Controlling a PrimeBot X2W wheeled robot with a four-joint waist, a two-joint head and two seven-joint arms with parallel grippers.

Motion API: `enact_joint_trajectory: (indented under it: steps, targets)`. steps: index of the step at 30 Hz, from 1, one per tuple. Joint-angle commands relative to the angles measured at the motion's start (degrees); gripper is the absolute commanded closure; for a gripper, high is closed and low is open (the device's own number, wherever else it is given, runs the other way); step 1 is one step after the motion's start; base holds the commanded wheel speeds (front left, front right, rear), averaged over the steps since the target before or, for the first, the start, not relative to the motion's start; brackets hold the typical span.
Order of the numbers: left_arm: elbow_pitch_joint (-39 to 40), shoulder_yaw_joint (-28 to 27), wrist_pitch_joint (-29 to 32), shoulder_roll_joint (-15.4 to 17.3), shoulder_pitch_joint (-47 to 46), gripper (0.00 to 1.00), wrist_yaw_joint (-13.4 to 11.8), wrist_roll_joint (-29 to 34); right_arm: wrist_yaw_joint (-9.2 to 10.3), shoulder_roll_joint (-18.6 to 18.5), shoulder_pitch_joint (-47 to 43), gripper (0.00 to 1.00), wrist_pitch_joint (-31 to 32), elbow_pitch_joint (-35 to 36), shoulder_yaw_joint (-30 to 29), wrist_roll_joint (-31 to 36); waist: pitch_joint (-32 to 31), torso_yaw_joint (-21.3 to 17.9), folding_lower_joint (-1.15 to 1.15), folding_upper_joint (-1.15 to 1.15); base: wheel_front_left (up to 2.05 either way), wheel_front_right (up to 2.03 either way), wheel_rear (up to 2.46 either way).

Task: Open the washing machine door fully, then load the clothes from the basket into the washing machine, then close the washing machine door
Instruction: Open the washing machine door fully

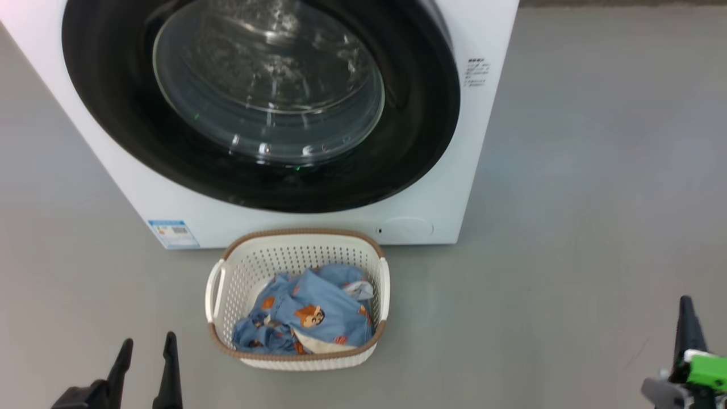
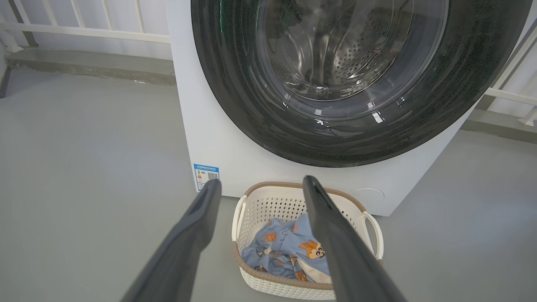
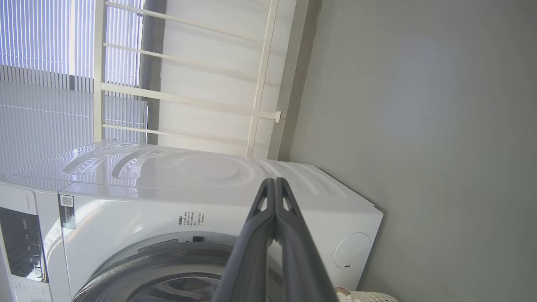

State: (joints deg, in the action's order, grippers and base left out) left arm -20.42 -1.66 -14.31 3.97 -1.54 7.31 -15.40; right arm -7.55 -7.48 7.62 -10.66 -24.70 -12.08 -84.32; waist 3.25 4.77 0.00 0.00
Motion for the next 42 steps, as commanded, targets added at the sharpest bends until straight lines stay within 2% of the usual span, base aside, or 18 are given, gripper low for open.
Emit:
enact_joint_trajectory:
  steps: [1, 9, 12, 18, 24, 29, 42]
  targets:
    - [1.8, -1.4, -0.7, 1.8, -2.7, 0.0, 0.2, -0.6, 0.06, -1.7, 3.0, 1.0, 2.9, 1.0, -0.1, -4.4, 3.1, 1.5, 0.0, 0.0, 0.0, 0.0, 0.0]
    - [2.8, -0.6, -0.7, 2.6, -4.7, 0.0, 0.2, -1.7, 0.06, -5.1, 9.3, 1.0, 10.8, 0.3, -5.2, -11.4, 9.3, 2.3, 0.0, 0.0, 0.0, 0.0, 0.0]
    - [3.1, -0.6, -0.7, 2.9, -5.0, 0.0, 0.2, -2.1, 0.06, -6.1, 12.1, 1.0, 15.0, 0.6, -5.4, -11.8, 11.6, 2.4, 0.0, 0.0, 0.0, 0.0, 0.0]
    - [3.6, -0.8, -0.7, 4.0, -6.4, 0.0, 0.2, -2.6, 0.06, -7.9, 19.4, 1.0, 20.0, 0.7, -4.1, -10.0, 16.1, 2.2, 0.0, 0.0, 0.0, 0.0, 0.0]
    - [4.4, -1.1, -0.7, 4.6, -7.5, 0.0, 0.2, -2.8, 0.06, -8.8, 27.5, 1.0, 23.7, 4.1, -2.0, -8.4, 19.9, 2.3, 0.0, 0.0, 0.0, 0.0, 0.0]
    - [4.4, -1.0, -0.7, 4.3, -7.4, 0.0, 0.2, -3.0, 0.06, -9.9, 32.9, 1.0, 26.2, 4.8, -0.1, -7.1, 21.7, 3.4, 0.0, 0.0, 0.0, 0.0, 0.0]
    - [5.3, -0.7, -0.7, 3.0, -7.6, 0.0, 0.2, -3.6, 0.06, -9.8, 43.7, 1.0, 31.0, 4.3, 5.6, -5.1, 25.8, 7.8, 0.0, 0.0, 0.0, 0.0, 0.0]
